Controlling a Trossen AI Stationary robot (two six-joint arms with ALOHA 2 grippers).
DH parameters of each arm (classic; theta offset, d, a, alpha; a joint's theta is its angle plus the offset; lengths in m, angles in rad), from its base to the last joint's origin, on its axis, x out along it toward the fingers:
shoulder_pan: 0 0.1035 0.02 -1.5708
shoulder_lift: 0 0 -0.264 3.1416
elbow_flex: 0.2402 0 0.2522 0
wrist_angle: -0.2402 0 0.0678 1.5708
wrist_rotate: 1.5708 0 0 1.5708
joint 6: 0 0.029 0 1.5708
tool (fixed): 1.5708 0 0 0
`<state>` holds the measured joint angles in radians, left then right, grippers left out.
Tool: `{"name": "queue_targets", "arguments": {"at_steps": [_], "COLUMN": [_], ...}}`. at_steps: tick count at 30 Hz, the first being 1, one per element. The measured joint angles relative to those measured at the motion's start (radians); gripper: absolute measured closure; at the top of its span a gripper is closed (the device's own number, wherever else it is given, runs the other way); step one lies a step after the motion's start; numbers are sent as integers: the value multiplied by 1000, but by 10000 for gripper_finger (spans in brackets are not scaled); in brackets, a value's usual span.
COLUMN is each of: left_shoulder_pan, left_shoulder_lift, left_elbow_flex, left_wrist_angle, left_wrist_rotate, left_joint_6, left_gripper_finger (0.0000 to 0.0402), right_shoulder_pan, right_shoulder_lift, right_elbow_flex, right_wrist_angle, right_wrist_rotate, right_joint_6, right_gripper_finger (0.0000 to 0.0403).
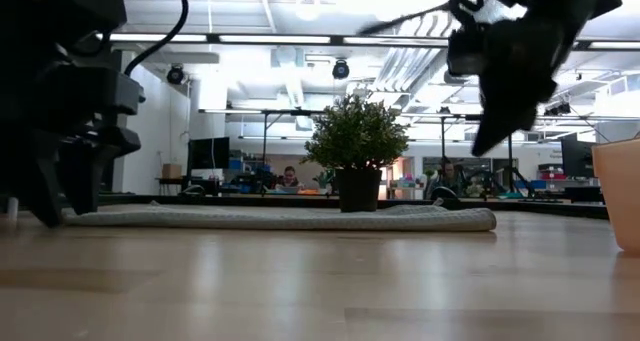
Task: Fold microfiber towels
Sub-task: Fold the gray microfiber towel
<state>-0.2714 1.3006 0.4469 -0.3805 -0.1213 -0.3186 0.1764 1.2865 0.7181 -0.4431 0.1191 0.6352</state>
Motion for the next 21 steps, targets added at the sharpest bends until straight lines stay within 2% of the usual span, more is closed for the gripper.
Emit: {"name": "queue_targets", "arguments": {"at_steps": [5, 9, 14, 21], "left_shoulder_pan": [0, 0, 1, 1], "left_shoulder_lift": [-8, -8, -8, -8], "left_elbow_flex": [-2, -2, -3, -3], "left_wrist_angle": [-4, -8, -13, -15], "left_wrist_rotate": [-27, -42, -48, -47], "left_joint_6": [1, 8, 5, -6], "left_gripper_finger": [291, 339, 392, 392], "right_shoulder_pan": [5, 9, 10, 10], "right_shoulder_lift": [21, 81, 179, 259], "right_elbow_flex": [0, 0, 0, 0], "right_wrist_angle": [138, 181, 182, 177], "right_wrist_rotate": [-51, -81, -108, -160], "right_joint_6": [-159, -271, -329, -437], "right_gripper_finger": [403, 389, 328, 232]}}
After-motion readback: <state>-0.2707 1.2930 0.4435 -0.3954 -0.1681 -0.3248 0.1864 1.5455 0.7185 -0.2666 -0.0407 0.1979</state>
